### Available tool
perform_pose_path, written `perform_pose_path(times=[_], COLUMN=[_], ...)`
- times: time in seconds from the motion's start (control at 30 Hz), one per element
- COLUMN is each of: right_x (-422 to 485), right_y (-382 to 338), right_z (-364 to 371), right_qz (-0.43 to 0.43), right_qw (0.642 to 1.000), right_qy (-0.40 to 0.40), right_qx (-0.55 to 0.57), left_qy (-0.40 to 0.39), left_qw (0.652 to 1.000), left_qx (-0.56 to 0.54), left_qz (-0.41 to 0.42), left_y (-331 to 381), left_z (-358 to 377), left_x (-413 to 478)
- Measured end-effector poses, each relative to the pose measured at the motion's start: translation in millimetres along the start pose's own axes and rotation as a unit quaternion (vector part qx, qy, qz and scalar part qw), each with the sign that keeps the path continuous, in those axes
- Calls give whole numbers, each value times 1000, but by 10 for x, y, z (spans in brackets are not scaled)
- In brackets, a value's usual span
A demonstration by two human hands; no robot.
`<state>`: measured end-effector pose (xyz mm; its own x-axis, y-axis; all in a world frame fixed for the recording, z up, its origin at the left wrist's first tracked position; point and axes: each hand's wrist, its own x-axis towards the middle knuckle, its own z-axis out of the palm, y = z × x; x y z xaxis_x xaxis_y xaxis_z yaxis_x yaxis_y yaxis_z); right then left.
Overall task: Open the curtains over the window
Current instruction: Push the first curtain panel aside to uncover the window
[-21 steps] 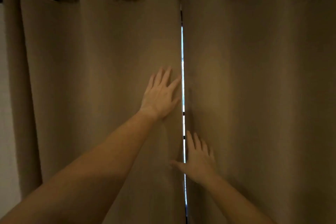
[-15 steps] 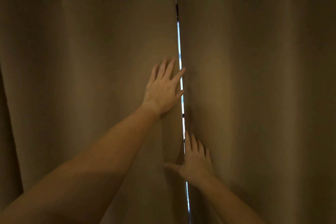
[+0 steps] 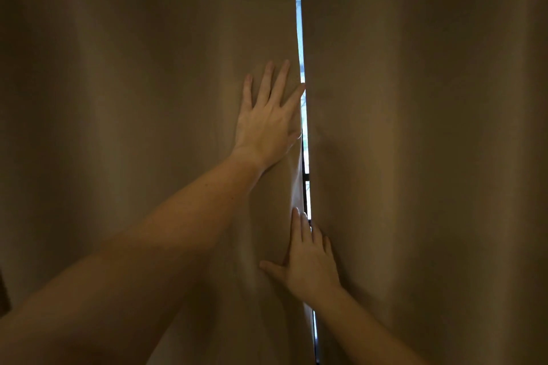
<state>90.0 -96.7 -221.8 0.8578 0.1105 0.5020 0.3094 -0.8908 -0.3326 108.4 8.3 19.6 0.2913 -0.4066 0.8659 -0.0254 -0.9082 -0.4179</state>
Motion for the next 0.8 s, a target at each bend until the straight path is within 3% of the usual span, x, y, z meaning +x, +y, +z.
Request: perform_pose_path(times=[0.8], right_x=[341], right_y=[-423], right_z=[285], right_qz=[-134], right_qw=[989], right_qy=[-5], right_qx=[69], left_qy=[-14], left_qw=[988], left_qx=[136], left_qz=[-73], left_y=[-493], left_z=[64], left_x=[-281])
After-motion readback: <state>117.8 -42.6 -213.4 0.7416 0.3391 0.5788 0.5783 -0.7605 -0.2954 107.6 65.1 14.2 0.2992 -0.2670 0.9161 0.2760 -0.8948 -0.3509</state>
